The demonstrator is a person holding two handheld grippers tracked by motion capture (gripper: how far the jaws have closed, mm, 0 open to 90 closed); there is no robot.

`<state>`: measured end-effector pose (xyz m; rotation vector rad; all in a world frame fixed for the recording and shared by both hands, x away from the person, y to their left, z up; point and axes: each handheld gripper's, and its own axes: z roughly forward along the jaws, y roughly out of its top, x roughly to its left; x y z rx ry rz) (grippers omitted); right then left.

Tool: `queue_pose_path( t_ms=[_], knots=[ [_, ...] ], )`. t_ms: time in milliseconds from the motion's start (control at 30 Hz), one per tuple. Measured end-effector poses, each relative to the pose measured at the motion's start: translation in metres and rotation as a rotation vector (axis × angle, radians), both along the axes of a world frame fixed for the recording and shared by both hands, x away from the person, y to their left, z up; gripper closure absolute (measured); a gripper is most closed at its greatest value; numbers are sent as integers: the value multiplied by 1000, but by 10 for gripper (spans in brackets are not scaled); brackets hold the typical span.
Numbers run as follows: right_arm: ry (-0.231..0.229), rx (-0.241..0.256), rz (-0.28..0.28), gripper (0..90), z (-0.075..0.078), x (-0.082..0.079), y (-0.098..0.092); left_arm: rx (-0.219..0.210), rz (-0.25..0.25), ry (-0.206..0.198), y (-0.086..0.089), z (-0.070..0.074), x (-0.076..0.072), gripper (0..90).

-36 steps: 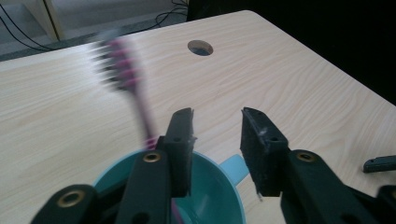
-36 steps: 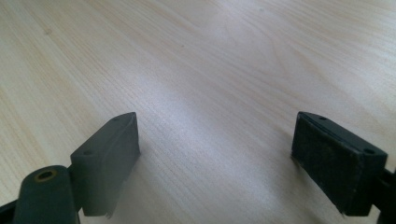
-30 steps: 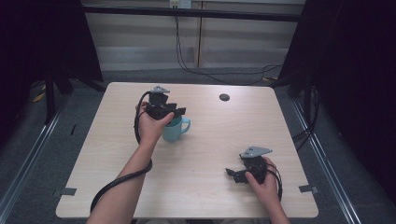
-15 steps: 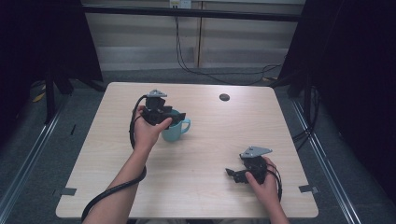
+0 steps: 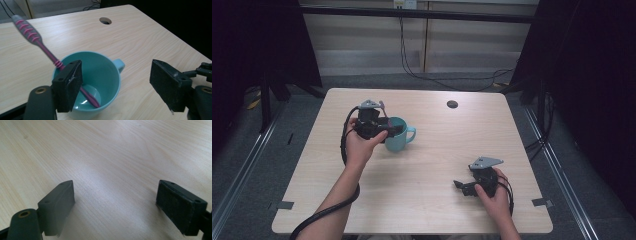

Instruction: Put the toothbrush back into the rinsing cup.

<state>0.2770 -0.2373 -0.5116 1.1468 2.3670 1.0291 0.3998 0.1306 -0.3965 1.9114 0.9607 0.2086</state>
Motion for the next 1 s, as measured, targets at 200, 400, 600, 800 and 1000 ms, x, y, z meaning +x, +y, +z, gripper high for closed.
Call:
queue_pose_path(
  t_ms=[200,400,600,800,1000],
  knots=[
    [0,0,0,145,0,0,0,1,3,-3,11,-3,-5,252],
    [0,2,1,145,0,0,0,-9,5,-5,20,-9,-11,239],
    [0,3,1,145,0,0,0,-5,1,-4,28,-17,-18,217],
    [1,4,1,145,0,0,0,-3,-2,-4,33,-25,-24,203],
    [0,4,1,145,0,0,0,3,-9,-7,37,-36,-29,202]
  ],
)
